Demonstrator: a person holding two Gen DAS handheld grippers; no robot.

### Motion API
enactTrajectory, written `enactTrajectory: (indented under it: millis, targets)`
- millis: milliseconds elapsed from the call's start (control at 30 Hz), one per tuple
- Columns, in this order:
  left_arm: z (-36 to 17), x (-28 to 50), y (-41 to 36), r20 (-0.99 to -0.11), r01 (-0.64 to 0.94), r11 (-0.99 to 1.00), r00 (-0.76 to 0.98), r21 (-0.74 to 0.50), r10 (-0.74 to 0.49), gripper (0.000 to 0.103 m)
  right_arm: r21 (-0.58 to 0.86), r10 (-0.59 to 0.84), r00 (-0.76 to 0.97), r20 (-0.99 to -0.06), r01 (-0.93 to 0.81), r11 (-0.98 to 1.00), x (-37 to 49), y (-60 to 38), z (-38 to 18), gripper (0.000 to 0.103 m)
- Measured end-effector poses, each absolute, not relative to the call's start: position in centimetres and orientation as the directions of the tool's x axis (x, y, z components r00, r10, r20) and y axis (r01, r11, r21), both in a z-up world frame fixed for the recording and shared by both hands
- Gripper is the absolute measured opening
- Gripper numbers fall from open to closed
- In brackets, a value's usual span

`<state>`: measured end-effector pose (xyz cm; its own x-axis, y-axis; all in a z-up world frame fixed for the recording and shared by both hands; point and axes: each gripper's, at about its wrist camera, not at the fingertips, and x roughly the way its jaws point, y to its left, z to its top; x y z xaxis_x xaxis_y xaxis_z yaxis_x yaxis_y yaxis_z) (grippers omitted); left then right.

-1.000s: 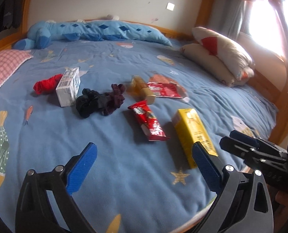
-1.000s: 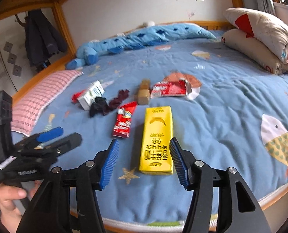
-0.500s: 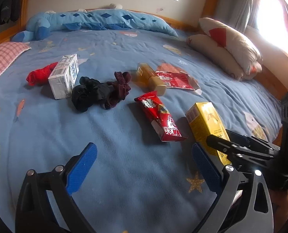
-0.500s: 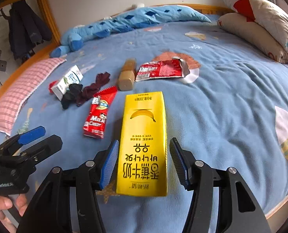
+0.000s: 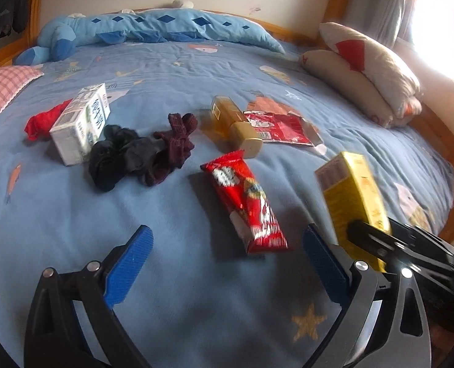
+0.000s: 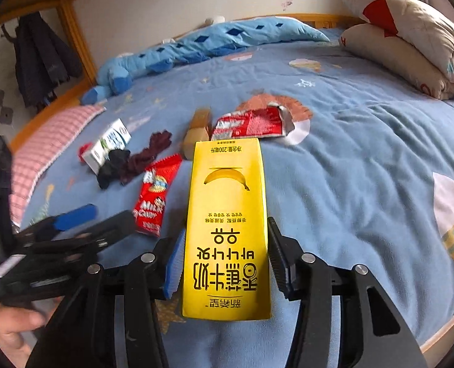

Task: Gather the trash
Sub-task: 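Grasp the yellow milk carton with the right tool while the left tool grasps the red candy wrapper, then lift the carton and candy wrapper toward the bucket with both tools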

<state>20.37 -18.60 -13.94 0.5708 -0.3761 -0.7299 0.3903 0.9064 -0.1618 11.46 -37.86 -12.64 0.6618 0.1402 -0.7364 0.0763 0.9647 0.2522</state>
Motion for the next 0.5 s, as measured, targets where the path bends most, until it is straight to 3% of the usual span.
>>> enactTrajectory:
  millis: [200,333,400,467,500]
  targets:
    - [-15.2,22.4,-21.3,-0.758,0.390,0.917,0.570,-0.090,-0.317,0.088,0.300,0.166,0.679,-0.715,0.083,0.950,10.9,-38.9,-12.5,0.048]
    - [-16.1,23.6,-22.1,-0.778,0.357,0.934,0.579,-0.025,-0.242,0.060,0.325,0.174,0.686,-0.707,0.096,0.941,10.6,-39.6,-12.5,0.048]
    - [-16.1,23.6,-21.7,-0.774,0.356,0.934,0.582,-0.035,-0.251,0.050,0.336,0.180,0.686,-0.705,0.099,0.937,10.5,-39.8,-12.5,0.048]
    - [-15.9,23.5,-21.1,-0.770,0.360,0.931,0.575,-0.066,-0.277,0.032,0.341,0.186,0.685,-0.704,0.096,0.935,10.3,-39.8,-12.6,0.048]
    - [-15.7,23.4,-20.5,-0.766,0.365,0.925,0.563,-0.106,-0.310,0.032,0.341,0.186,0.686,-0.704,0.096,0.935,10.3,-39.8,-12.5,0.048]
